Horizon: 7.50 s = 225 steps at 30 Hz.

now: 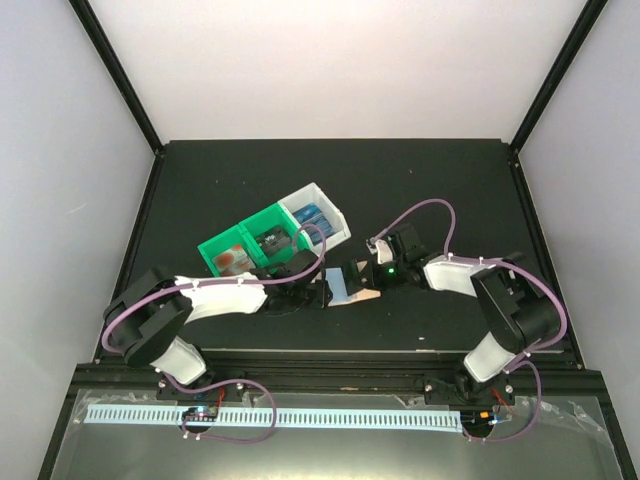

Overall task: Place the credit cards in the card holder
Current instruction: Insert the credit card into the card holder, then turn over the card slot in the card holder.

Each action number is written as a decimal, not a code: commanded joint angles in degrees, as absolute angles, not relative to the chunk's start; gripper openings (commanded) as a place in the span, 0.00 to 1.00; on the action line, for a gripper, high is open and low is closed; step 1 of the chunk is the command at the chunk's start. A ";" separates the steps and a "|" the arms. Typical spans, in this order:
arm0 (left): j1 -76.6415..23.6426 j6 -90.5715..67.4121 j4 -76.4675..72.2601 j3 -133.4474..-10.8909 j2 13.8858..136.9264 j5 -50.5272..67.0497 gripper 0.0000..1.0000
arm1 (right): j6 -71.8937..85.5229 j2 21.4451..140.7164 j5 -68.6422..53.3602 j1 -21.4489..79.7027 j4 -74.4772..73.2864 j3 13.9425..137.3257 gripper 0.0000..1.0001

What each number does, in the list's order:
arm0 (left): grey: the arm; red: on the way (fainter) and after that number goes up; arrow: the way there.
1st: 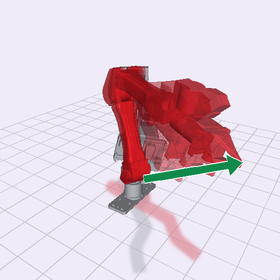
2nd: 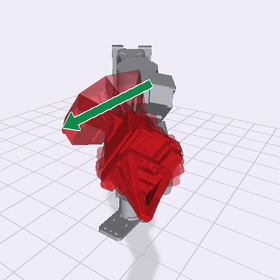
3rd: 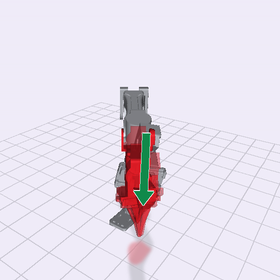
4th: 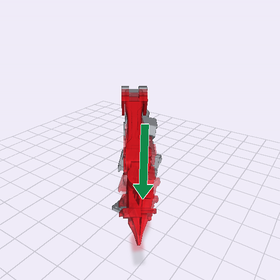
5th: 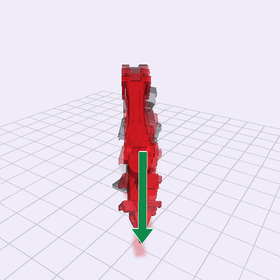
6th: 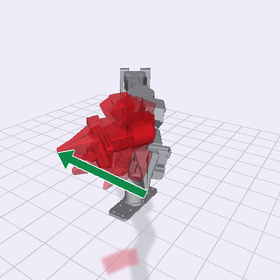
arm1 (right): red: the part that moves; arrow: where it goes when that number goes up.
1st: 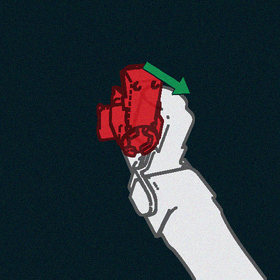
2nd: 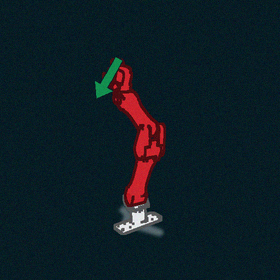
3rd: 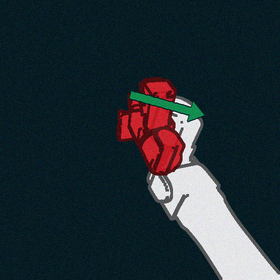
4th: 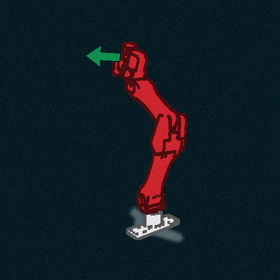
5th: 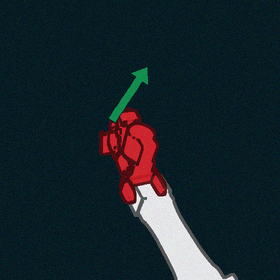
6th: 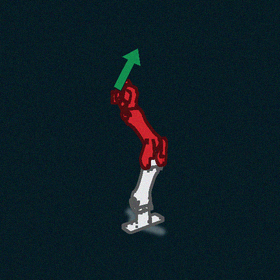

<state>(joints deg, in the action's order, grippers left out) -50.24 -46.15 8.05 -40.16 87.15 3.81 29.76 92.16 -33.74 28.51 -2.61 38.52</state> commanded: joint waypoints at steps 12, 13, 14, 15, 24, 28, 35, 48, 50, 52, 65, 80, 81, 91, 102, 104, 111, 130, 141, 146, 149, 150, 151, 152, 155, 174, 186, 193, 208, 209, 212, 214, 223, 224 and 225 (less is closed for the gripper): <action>-50.54 -47.15 10.49 -43.60 91.58 -0.54 0.23 | 34.45 96.02 -40.56 28.29 1.56 36.75 0.01; -50.54 -47.38 10.74 -43.59 91.54 -0.90 0.23 | 35.01 95.91 -41.16 28.30 2.19 36.04 0.01; -50.54 -47.42 10.94 -43.51 91.58 -1.18 0.22 | 35.60 96.01 -42.10 28.31 3.17 35.47 0.01; -50.55 -47.51 11.06 -43.41 91.58 -1.40 0.22 | 36.20 96.12 -42.77 28.30 4.19 34.98 0.01; -50.63 -47.87 10.91 -42.72 91.68 -1.65 0.19 | 40.04 97.80 -44.39 28.39 11.28 32.40 0.01; -50.70 -47.88 10.68 -42.58 91.76 -1.44 0.19 | 41.91 98.44 -43.40 29.03 14.10 32.20 0.01; -50.80 -48.02 9.97 -41.78 91.81 -1.29 0.17 | 45.66 100.31 -43.04 29.85 19.35 32.69 0.01; -50.83 -48.13 9.23 -41.08 90.99 -1.53 0.17 | 47.57 100.69 -40.87 32.65 18.73 33.99 0.05; -50.89 -48.13 9.15 -40.98 90.78 -1.58 0.17 | 47.07 99.73 -39.55 32.74 16.90 34.23 0.09; -50.82 -48.03 9.14 -40.91 90.64 -1.61 0.17 | 46.23 98.20 -37.68 32.85 14.24 34.57 0.16; -50.81 -48.12 7.97 -40.28 89.84 -0.70 0.17 | 42.51 93.07 -23.51 36.78 -3.96 41.36 0.55; -50.80 -48.77 7.03 -39.25 89.66 -0.69 0.18 | 37.42 97.46 -18.28 43.83 -12.23 49.33 0.54; -50.80 -48.77 7.11 -39.15 89.32 -0.91 0.19 | 37.24 97.14 -17.68 43.80 -12.57 49.39 0.54; -50.73 -48.91 7.25 -38.06 83.88 -2.91 0.25 | 36.73 92.61 -6.26 43.85 -17.89 51.22 0.54; -50.03 -49.06 7.53 -38.40 85.61 -3.54 0.22 | 34.20 97.30 -6.62 43.83 -18.02 54.37 0.51; -49.80 -49.01 7.60 -38.49 86.45 -3.37 0.20 | 33.73 98.42 -7.20 43.81 -18.25 55.02 0.50; -49.42 -48.92 8.05 -39.70 89.41 -1.92 0.18 | 32.15 99.97 -9.56 44.13 -18.86 56.16 0.48; -49.07 -48.07 8.66 -40.17 90.82 -2.43 0.17 | 31.39 96.27 -2.35 46.51 -21.35 56.07 0.38; -48.87 -48.02 8.44 -39.74 89.81 -2.03 0.17 | 31.51 98.78 -3.23 46.53 -23.51 55.63 0.13; -48.87 -48.15 8.39 -39.40 88.87 -2.09 0.17 | 31.74 100.70 -3.09 46.50 -24.64 55.95 0.09; -48.87 -48.14 8.31 -39.24 88.22 -2.24 0.17 | 32.35 101.54 -1.43 46.51 -25.83 56.20 0.07; -48.82 -48.11 8.35 -39.20 88.12 -2.30 0.17 | 32.55 101.76 -0.91 46.50 -26.18 56.17 0.07; -48.85 -48.08 8.39 -39.19 88.00 -2.33 0.17 | 32.67 102.01 -0.81 46.55 -26.34 56.17 0.06; -48.80 -48.11 8.48 -39.20 87.91 -2.32 0.17 | 32.60 102.11 -0.84 46.53 -26.38 56.13 0.06; -48.79 -48.09 8.46 -39.24 87.74 -2.41 0.17 | 33.01 102.24 -0.45 46.43 -26.76 56.09 0.05; -48.56 -48.10 8.59 -38.98 86.57 -2.63 0.17 | 35.34 100.06 3.99 46.55 -28.18 56.10 0.05; -46.41 -53.07 -1.78 -35.24 83.01 7.35 0.45 | 36.92 102.41 0.51 46.40 -24.31 53.45 0.03; -45.45 -57.78 -9.42 -33.19 86.07 13.15 0.54 | 37.61 103.08 -0.44 46.36 -22.70 52.11 0.02; -44.91 -58.47 -11.20 -33.48 89.61 13.89 0.40 | 37.97 103.45 -0.72 46.27 -21.82 51.33 0.01; -44.91 -58.45 -11.40 -33.51 89.84 14.07 0.40 | 37.90 103.47 -0.80 46.31 -21.73 51.33 0.01; -44.93 -58.41 -12.34 -33.57 90.42 14.62 0.37 | 37.63 103.46 -0.56 46.32 -21.95 51.42 0.01; -44.91 -58.30 -12.67 -33.57 90.52 14.75 0.33 | 37.45 103.36 -0.41 46.32 -22.10 51.50 0.01; -44.91 -57.49 -12.67 -33.92 90.62 14.66 0.24 | 37.40 103.80 -0.53 46.32 -21.97 51.51 0.01; -44.91 -57.41 -12.86 -33.93 90.66 14.80 0.24 | 37.42 103.88 -0.55 46.32 -21.97 51.50 0.01; -44.91 -57.33 -13.15 -33.93 90.69 14.97 0.23 | 37.52 103.89 -0.53 46.29 -21.97 51.50 0.01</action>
